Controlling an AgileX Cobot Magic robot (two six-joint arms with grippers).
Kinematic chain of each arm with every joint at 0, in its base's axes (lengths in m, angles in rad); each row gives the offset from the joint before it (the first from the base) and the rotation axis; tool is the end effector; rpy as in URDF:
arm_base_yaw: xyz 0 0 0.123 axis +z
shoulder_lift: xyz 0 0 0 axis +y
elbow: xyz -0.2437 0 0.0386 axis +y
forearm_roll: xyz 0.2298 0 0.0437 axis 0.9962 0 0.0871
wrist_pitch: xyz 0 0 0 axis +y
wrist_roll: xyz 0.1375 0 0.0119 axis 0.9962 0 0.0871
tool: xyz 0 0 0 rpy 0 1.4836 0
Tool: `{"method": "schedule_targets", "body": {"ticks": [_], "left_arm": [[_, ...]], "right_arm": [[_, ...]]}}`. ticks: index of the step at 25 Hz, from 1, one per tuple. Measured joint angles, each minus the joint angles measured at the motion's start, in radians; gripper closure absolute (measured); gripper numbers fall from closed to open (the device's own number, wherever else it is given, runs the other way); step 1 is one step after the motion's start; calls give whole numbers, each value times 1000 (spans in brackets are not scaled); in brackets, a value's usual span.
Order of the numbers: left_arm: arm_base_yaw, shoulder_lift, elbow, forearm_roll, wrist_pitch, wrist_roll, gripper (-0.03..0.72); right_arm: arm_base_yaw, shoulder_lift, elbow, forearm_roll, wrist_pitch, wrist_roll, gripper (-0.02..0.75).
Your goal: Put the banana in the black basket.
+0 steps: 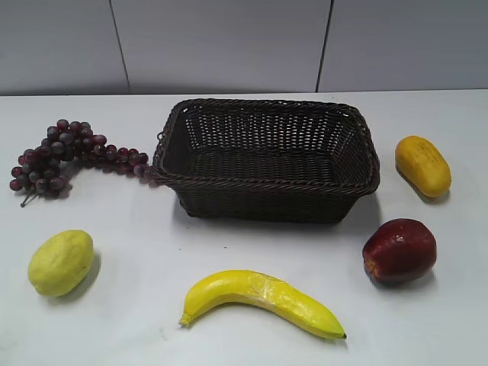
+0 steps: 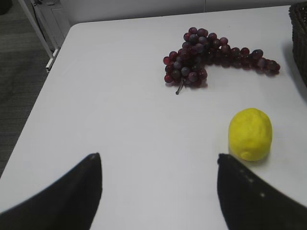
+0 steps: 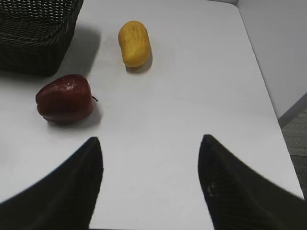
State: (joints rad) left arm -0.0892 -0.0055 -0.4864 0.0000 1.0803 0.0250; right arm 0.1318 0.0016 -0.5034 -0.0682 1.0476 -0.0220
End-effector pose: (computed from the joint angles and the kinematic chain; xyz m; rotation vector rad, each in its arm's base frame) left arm 0.0588 -0.0053 0.2409 0.1183 2.0689 -0.0394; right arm 0.0609 -0.0001 0.2499 -0.1531 2.0218 -0.0121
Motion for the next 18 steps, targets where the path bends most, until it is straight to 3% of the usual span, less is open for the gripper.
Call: {"method": "schedule_targets", "body": {"ticks": [13,18], "left_arm": [[0,0,0,0,0,0,133],[0,0,0,0,0,0,133]], "right_arm": [[0,12,0,5,0,6,258],[0,147,0,14,0,7,258]]}}
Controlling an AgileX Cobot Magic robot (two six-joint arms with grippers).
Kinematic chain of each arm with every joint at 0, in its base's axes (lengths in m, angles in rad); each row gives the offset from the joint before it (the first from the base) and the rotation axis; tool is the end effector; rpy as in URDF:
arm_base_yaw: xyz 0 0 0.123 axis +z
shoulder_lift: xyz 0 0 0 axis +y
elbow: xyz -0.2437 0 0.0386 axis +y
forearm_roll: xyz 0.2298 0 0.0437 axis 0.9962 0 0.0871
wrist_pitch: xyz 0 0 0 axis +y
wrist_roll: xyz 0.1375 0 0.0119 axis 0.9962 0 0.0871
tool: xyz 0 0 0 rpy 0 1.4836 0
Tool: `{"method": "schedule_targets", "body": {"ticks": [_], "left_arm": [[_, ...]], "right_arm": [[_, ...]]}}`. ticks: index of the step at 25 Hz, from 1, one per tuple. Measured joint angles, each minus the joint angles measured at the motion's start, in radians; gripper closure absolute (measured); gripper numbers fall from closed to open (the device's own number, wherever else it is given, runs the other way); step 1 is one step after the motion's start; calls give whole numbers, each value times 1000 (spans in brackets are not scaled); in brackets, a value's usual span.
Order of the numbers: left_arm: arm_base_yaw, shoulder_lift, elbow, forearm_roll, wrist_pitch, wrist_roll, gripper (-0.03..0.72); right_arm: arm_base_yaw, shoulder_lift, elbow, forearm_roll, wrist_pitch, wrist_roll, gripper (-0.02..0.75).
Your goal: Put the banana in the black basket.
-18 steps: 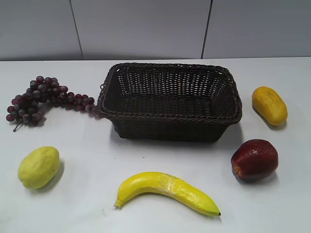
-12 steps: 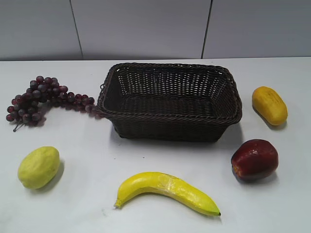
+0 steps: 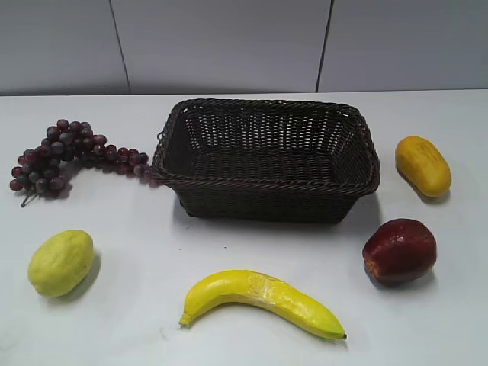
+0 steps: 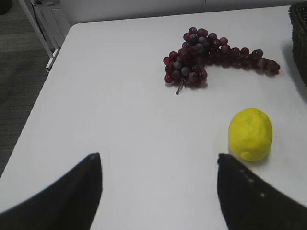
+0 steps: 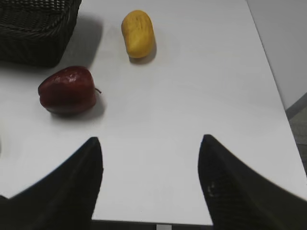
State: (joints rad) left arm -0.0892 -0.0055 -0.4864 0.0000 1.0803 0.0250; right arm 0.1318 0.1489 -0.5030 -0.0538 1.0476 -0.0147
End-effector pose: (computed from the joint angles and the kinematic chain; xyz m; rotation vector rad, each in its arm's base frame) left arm 0.0588 -0.0053 0.2409 0.1183 2.0689 -0.0394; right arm 0.0786 0.0039 0.2394 -0.1619 2.1697 0.0007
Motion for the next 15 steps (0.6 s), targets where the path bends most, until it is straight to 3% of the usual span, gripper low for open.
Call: {"method": "schedule_targets", "body": {"ticks": [8,15], "left_arm": [[0,0,0,0,0,0,133],[0,0,0,0,0,0,133]], "right_arm": [[0,345,-12,54,-23,-31,258],[0,650,-92,251,-109,-219,258]]}}
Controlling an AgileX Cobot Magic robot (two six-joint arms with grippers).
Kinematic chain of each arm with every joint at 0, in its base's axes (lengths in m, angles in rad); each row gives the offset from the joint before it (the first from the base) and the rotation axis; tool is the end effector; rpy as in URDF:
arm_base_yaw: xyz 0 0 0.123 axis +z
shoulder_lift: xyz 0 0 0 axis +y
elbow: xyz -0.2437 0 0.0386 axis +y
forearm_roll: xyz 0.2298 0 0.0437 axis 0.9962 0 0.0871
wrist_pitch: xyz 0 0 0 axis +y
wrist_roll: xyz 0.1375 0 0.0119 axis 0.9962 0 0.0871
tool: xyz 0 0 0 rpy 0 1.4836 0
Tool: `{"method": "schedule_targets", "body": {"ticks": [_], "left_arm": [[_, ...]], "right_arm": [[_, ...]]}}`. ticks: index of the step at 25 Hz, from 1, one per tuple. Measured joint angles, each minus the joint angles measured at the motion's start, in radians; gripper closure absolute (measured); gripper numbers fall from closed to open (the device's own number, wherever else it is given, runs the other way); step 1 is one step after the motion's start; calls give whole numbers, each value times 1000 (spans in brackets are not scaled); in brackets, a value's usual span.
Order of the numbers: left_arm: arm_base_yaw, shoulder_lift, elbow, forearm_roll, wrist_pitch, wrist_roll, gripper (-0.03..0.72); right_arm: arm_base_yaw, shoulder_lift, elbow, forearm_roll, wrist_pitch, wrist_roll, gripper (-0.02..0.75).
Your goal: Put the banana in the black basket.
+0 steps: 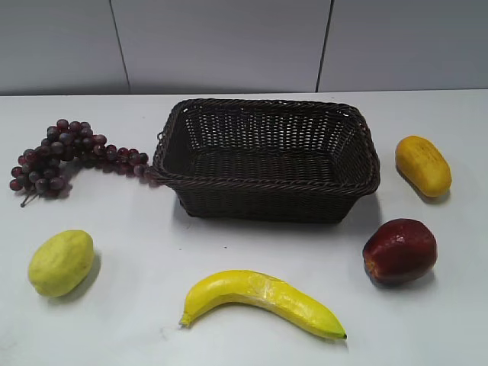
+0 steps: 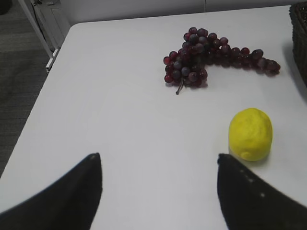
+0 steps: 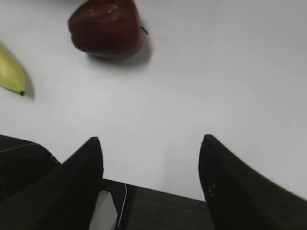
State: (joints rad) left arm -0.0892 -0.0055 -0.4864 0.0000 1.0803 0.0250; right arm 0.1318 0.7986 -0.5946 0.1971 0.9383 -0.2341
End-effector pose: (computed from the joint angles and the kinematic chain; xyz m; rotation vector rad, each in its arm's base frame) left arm 0.0588 -0.0053 0.2409 0.1183 2.0689 -0.0394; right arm 0.1555 0.0426 0.2028 -0.3787 2.5832 0.2128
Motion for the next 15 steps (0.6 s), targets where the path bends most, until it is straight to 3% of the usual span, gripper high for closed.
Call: {"method": "schedule_targets", "body": {"ticks": [8,15], "left_arm": [[0,0,0,0,0,0,133],[0,0,0,0,0,0,133]], "right_arm": [[55,315,-131,80,-27,-138,258],[310,547,-236,83,-129,-148,258]]}}
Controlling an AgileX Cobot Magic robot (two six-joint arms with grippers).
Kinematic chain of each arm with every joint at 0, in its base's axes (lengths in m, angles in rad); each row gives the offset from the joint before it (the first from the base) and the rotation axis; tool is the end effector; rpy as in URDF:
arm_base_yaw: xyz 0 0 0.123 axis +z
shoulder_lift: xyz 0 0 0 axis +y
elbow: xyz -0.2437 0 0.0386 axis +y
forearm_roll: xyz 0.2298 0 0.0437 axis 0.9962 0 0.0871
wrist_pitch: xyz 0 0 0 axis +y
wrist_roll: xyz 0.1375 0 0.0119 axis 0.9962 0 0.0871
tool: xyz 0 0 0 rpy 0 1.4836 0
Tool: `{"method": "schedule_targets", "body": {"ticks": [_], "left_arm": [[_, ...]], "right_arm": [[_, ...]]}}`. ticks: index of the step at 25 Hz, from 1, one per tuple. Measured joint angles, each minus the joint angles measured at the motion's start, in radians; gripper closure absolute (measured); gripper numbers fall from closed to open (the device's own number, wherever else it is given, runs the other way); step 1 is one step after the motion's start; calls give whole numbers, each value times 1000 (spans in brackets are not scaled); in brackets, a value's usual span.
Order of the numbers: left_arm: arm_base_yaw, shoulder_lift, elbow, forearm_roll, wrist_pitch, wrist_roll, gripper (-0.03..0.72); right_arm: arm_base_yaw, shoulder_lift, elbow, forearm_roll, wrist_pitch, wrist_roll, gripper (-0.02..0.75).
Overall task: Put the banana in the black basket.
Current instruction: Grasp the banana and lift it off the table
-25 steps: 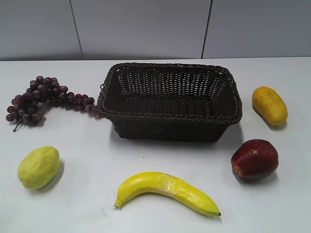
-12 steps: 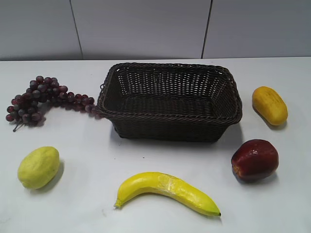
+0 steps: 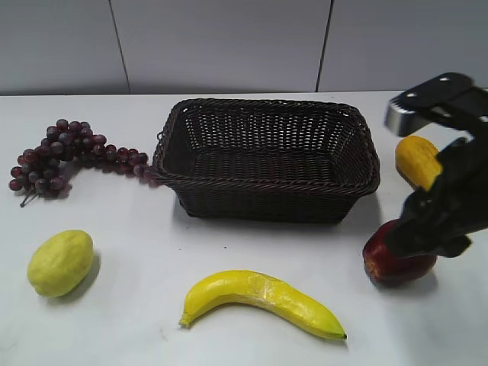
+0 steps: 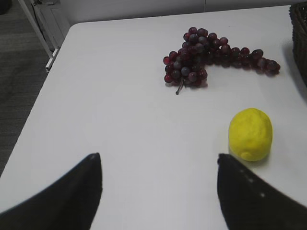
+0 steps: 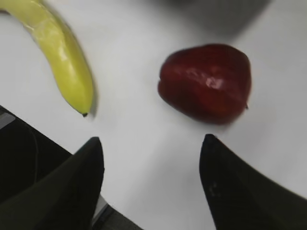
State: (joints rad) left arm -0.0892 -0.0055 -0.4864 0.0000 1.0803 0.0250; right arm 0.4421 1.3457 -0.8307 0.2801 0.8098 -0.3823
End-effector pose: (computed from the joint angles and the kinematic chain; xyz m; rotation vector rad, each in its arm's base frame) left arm 0.0588 -0.0053 0.2409 0.1183 2.0689 -0.0394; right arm 0.2154 0.1325 0.1671 -0.9127 2.6447 0.3442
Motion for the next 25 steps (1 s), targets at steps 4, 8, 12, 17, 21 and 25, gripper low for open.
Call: {"method": "schedule_targets", "body": {"ticks": [4,8,12,17,21,25], "left_arm": [[0,0,0,0,0,0,133],[0,0,0,0,0,0,133],[0,0,0,0,0,0,133],[0,0,0,0,0,0,133],[0,0,0,0,0,0,133],[0,0,0,0,0,0,133]], "right_arm": [[146,163,-62,-18,-29,-1,258],[247,318,-130,-84,-32,-1,258],[309,435,-174,-139,-35,-2,258],[329,517,-191,-168,-56,-2,258],[329,556,-193,-173,-66,-2,258],[329,569,-193,-176,-84,-3,258]]}}
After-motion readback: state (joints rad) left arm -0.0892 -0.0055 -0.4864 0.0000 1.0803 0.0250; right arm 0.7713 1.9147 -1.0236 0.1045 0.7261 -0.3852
